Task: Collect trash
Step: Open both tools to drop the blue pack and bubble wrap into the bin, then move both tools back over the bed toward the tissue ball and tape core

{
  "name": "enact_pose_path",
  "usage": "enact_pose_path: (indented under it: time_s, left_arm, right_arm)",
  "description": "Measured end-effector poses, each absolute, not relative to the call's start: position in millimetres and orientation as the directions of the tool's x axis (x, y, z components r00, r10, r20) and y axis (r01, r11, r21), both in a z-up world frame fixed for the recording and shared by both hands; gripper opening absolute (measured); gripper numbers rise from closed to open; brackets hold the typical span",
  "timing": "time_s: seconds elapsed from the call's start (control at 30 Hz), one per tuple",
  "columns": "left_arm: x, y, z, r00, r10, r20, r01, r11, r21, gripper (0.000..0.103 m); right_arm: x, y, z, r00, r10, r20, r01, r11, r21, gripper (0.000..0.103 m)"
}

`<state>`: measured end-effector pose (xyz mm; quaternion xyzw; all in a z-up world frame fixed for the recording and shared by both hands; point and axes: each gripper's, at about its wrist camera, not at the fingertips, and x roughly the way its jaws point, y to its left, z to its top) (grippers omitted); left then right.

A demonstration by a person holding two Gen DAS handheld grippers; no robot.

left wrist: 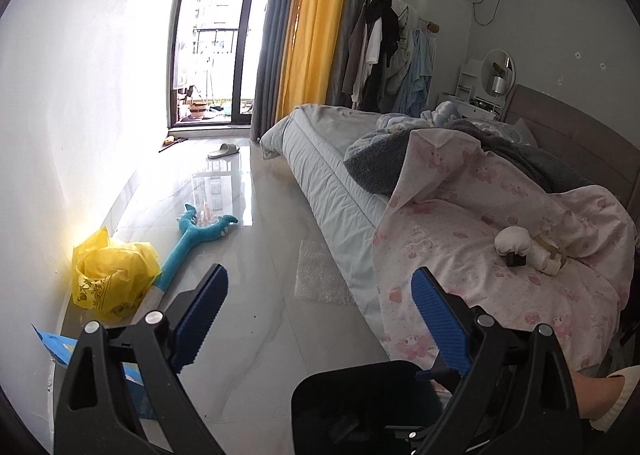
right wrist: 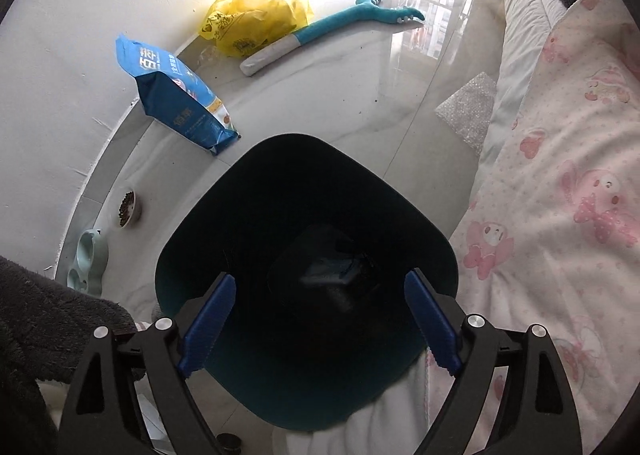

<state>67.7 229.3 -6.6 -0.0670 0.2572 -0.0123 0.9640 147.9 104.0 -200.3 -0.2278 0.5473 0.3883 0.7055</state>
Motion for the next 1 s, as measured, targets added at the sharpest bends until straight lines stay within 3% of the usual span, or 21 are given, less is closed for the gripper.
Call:
enact_pose_path:
  time_s: [0.27,0.63,1.0]
  left_arm:
    - [74,197,11,0.901,-0.069,-0.428,0.022,0.993,-0.114,0.095]
    - [92,168,12,0.900,-0.084,-0.427,0.032,0.991,-0.127,0.095]
    - [108,136,21,0.904,-0.111,-0.412,0.051,0.987,-0.154,0.095]
  right_arm:
    - [153,83,-168,0.122,0.403,-0.907,-0.789,0.594,0.158,0.088]
    - [161,37,-117,0.243,0.513,-0.823,-0.781,0.606,0.147,0.088]
    - [182,-25,-81,0.387,0.537,-0.750,-0.717,0.687,0.122,0.088]
